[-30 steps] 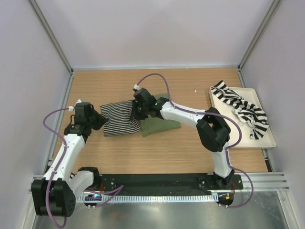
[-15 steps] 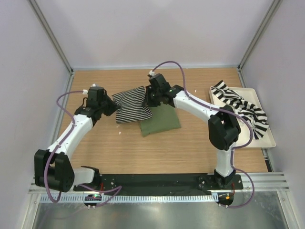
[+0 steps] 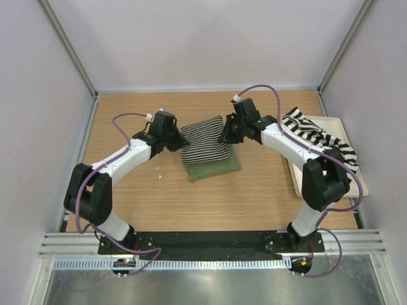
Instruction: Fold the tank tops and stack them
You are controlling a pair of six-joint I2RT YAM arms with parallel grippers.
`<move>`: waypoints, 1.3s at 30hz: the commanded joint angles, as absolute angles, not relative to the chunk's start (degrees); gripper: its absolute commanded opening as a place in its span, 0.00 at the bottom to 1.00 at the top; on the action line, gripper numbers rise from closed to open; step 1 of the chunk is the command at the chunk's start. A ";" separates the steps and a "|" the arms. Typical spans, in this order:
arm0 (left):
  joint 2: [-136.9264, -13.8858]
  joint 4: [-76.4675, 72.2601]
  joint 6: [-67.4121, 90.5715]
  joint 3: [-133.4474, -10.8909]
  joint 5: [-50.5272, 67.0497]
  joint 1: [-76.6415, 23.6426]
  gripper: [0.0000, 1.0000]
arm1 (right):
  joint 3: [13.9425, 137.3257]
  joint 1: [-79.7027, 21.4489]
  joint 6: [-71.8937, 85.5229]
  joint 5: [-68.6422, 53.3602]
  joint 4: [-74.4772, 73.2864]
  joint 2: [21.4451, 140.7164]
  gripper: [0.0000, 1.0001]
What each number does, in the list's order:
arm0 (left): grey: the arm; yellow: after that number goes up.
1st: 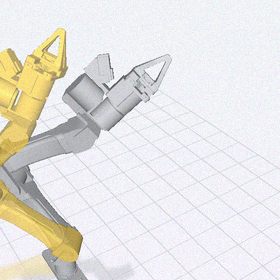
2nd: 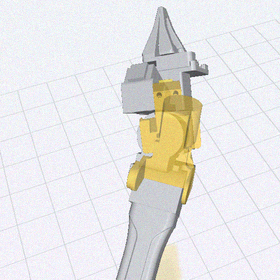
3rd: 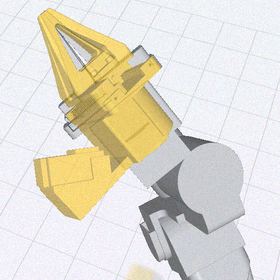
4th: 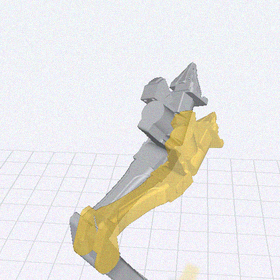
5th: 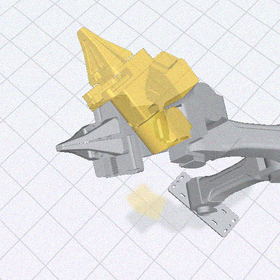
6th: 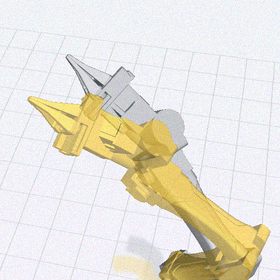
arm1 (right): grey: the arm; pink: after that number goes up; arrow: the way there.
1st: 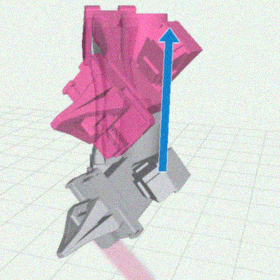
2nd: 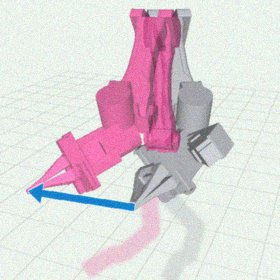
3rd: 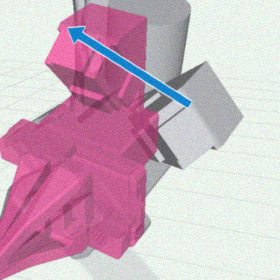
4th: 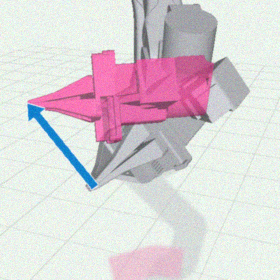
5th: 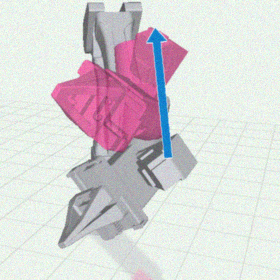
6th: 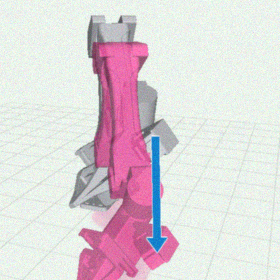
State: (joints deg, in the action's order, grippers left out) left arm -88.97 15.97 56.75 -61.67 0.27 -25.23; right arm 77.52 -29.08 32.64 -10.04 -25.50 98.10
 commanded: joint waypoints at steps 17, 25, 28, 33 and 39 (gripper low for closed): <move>-93.52 11.69 62.14 -59.95 -4.21 -33.48 0.00 | 67.94 -22.06 30.76 -18.45 -23.73 95.62 0.05; -92.82 11.69 59.68 -58.01 -3.69 -33.75 0.65 | 65.21 -20.05 29.88 -19.24 -21.54 93.87 0.57; -90.63 10.64 57.84 -58.01 -5.62 -33.49 0.76 | 65.04 -16.88 31.11 -25.12 -17.85 93.87 0.62; -92.28 11.07 56.25 -62.04 -3.09 -31.12 0.74 | 67.58 -15.47 31.99 -27.33 -16.00 95.88 0.66; -96.85 10.90 55.99 -64.86 -1.85 -30.50 0.70 | 70.04 -15.47 33.49 -29.88 -13.89 99.93 0.67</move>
State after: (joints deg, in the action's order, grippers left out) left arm -94.96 12.64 57.41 -62.37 -2.57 -30.65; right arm 66.87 -15.07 32.16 -27.05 -17.15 98.41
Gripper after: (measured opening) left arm 0.702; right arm 0.667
